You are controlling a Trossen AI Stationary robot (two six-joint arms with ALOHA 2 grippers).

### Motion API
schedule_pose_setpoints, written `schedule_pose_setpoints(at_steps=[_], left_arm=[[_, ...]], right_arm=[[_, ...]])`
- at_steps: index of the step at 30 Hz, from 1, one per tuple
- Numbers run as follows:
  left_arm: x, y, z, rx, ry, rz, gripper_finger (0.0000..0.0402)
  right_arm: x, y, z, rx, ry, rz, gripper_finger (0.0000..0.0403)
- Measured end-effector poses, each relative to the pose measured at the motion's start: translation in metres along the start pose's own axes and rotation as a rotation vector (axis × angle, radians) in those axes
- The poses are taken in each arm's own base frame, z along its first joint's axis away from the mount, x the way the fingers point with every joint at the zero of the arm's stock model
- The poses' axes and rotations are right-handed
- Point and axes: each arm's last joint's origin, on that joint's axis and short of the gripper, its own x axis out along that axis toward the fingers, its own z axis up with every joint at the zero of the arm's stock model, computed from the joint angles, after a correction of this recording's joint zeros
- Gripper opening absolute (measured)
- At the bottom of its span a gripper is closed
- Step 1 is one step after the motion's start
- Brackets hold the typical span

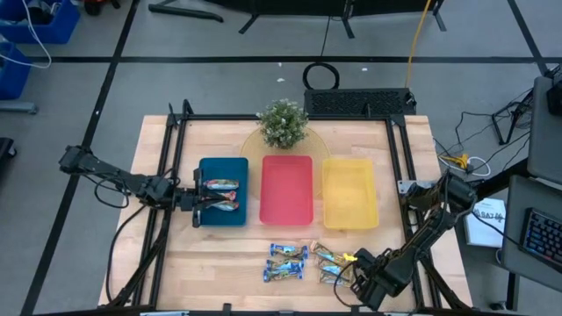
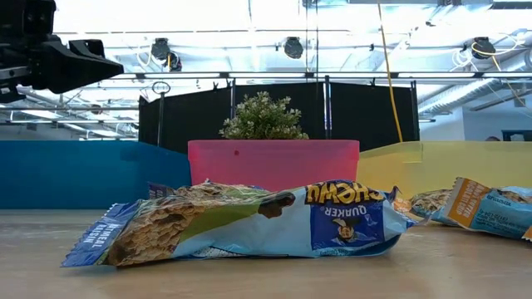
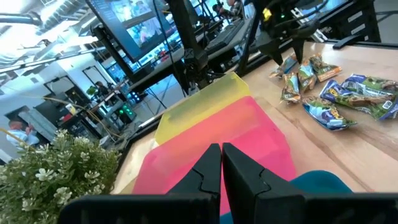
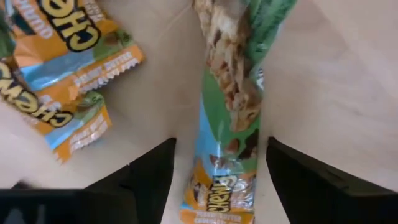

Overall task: Pick and place Granola Bars by type
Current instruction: Put the right yellow granola bar into the red bin

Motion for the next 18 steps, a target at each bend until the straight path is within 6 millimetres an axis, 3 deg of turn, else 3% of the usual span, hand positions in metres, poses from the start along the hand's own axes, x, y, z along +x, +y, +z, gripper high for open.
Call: schedule_pose_setpoints(at_steps=[7,14,18], left_arm=[[0.000,0.000,0.000,-0.044,0.001,-0.001,0.0024],[0.000,0.000,0.000,-0.095,0.004,-0.002,0.0024],[0.000,-0.001,-0.002,-0.140,0.025,-0.013,0.0024]], right_arm=[[0.012,-0.024,0.006,-0.006,0.016,0.040,0.0188],[0.007,-0.034,0.008,-0.009,0.013,0.071,0.0104],[-0.003,-0.038,0.010,-0.053,-0.048,0.116,0.0083]])
